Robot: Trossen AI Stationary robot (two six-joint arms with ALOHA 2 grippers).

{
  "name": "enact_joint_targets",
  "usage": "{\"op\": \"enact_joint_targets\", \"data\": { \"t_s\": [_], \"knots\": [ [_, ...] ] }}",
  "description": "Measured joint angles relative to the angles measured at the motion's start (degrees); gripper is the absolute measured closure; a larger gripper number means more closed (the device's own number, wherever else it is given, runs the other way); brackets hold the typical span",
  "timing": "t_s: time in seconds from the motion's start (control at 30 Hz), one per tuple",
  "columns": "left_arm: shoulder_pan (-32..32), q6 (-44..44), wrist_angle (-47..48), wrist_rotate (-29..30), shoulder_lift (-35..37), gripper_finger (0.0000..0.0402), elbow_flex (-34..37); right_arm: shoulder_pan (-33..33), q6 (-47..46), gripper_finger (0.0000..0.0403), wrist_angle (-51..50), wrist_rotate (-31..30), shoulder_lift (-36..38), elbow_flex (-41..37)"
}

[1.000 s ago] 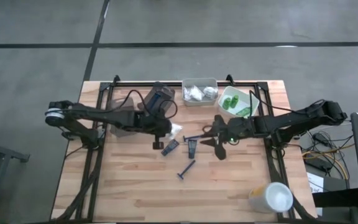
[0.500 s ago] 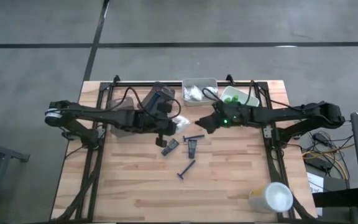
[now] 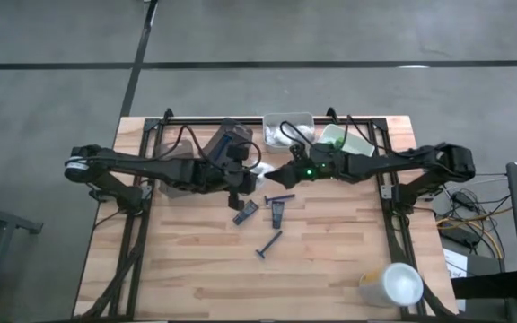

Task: Pick & Place Travel size toiletries
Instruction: Put the cotton pack into the gray bin

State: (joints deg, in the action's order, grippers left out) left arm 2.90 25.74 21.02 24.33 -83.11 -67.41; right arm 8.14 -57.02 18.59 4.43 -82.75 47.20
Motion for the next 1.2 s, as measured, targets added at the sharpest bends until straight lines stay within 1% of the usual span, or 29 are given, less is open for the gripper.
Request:
{"op": "enact_joint_targets", "data": {
  "t_s": [0.13, 0.43, 0.57, 0.67, 0.73, 0.8, 0.9, 1.1, 1.2],
  "knots": [
    [0.3, -0.3, 0.0, 0.1, 0.0, 0.0393, -0.3, 0.2, 1.2, 0.0197, 0.0, 0.1, -1.1, 1.3],
    [0.3, -1.9, -0.3, 0.3, 0.0, 0.0392, -0.3, 0.5, 2.8, 0.0325, -2.3, 0.0, 0.1, 1.9],
    [0.3, -2.2, -0.2, 0.2, 0.0, 0.0392, -0.3, 0.5, 3.3, 0.0365, -2.9, 0.1, 0.2, 1.9],
    [0.3, -3.3, -0.2, 0.2, 0.0, 0.0392, -0.3, 0.5, 4.0, 0.0376, -3.2, 0.4, 0.2, 1.9],
    [0.3, -4.6, -0.2, 0.2, 0.0, 0.0389, -0.3, 0.5, 4.1, 0.0375, -3.2, 0.4, 0.2, 2.0],
    [0.3, -5.1, -0.1, 0.2, 0.0, 0.0377, -0.2, 0.5, 4.1, 0.0371, -3.3, 0.6, 0.3, 2.0],
    [0.3, -5.5, 0.1, 0.2, 0.0, 0.0344, -0.2, 0.5, 4.1, 0.0371, -3.5, 0.7, 0.3, 2.0],
    [0.3, -9.1, 0.8, -0.2, 0.0, 0.0265, -0.2, 0.7, 4.7, 0.0371, -4.6, 0.7, 1.2, 2.0],
    [0.4, -10.8, 3.5, -0.3, 0.0, 0.0232, -1.0, 1.2, 5.3, 0.0371, -6.5, 0.2, 2.1, 1.9]
  ]
}}
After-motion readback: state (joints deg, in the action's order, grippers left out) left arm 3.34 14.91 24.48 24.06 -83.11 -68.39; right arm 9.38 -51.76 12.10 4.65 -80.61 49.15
